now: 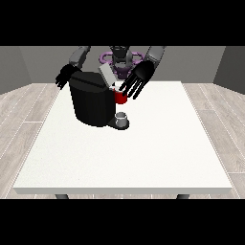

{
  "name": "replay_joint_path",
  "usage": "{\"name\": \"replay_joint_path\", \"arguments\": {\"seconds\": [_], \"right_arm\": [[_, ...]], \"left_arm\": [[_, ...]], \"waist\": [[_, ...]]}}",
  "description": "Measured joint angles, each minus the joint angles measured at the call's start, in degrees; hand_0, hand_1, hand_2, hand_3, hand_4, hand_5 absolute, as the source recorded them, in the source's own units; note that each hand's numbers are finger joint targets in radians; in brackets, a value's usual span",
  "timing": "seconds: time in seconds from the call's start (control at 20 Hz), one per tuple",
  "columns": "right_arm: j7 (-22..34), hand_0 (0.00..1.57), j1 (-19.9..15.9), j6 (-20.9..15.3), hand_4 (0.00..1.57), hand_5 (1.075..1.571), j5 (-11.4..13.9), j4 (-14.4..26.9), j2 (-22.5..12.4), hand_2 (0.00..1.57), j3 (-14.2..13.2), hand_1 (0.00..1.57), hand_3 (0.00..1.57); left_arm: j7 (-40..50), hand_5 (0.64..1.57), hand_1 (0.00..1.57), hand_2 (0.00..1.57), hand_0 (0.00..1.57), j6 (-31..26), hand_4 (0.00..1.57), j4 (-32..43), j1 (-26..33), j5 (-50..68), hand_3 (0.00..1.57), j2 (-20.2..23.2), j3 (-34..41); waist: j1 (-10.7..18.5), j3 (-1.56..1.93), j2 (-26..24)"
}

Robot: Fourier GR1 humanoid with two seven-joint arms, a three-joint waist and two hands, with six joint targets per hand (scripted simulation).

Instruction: Insert the coffee pod into the coffee machine and close the lid

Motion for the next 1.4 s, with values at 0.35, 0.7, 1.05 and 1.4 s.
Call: {"name": "replay_joint_path", "arguments": {"seconds": [0.35,0.7,1.05,1.4], "right_arm": [[-1.4,0.00,2.4,-0.1,0.38,1.571,-0.2,0.1,0.8,0.00,0.2,0.00,0.00],[-1.0,0.00,5.7,1.0,0.40,1.571,-1.4,-0.7,0.3,0.00,-0.3,0.00,0.00],[-1.2,0.00,9.7,2.4,0.36,1.571,-2.3,-1.5,-0.7,0.00,-0.9,0.00,0.00],[1.5,0.00,11.1,6.3,0.12,1.571,-3.3,-3.9,-4.3,0.00,-0.9,0.00,0.00]], "left_arm": [[-0.3,1.571,0.00,0.00,0.00,0.2,0.00,-0.3,1.8,-0.5,0.00,-0.9,0.1],[0.5,1.571,0.00,0.00,0.00,0.0,0.00,-1.5,5.2,0.1,0.00,-3.4,0.5],[0.0,1.571,0.00,0.00,0.00,-0.1,0.26,-2.0,10.6,9.2,0.00,-8.5,8.0],[-3.6,1.571,0.00,0.00,0.00,-0.7,0.00,-2.3,19.9,18.8,0.00,-15.9,14.3]], "waist": [[0.9,-0.02,-2.1],[2.5,-0.02,-7.2],[6.4,-0.07,-14.4],[12.0,-0.09,-22.8]]}}
